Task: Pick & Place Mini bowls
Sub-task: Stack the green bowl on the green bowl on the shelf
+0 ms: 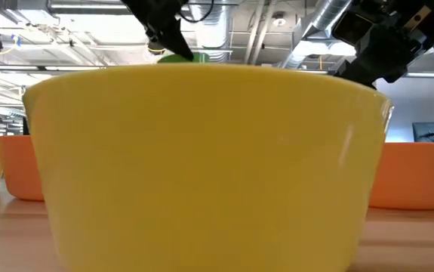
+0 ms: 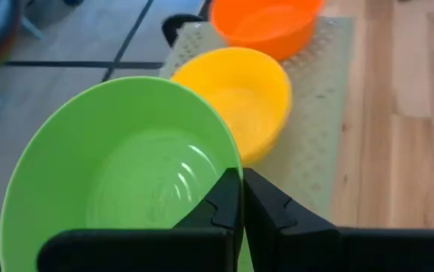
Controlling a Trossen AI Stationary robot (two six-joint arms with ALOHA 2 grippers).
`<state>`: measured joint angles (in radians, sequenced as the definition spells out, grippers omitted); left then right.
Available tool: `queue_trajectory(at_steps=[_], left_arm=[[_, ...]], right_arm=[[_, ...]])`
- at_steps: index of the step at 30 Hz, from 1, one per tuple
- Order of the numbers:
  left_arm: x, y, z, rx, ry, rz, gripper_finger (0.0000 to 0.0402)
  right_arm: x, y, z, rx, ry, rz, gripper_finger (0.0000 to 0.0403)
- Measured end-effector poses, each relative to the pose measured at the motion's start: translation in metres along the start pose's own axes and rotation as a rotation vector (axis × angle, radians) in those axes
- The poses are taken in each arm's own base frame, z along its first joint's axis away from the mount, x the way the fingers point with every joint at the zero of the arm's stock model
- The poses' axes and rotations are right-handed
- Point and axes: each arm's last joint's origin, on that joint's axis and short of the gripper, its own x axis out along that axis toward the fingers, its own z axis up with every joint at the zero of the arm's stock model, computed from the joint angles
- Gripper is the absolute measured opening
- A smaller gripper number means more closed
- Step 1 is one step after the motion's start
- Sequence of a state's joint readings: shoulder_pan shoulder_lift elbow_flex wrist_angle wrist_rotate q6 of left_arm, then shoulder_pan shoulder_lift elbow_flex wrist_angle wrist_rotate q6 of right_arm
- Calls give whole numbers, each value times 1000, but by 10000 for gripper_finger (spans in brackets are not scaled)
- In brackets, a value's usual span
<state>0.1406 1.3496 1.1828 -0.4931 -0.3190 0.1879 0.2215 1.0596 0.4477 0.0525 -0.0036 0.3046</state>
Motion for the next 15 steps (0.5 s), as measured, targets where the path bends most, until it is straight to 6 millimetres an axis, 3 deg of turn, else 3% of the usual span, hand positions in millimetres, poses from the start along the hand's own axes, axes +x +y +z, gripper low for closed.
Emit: queue_trajectory(at_steps=[7,15], left_arm=[[6,16,-12,-130,96,-23,9],[6,16,-12,-135,90,-50,9]], right_arm=[[0,0,0,0,0,0,118],[0,0,0,0,0,0,118]])
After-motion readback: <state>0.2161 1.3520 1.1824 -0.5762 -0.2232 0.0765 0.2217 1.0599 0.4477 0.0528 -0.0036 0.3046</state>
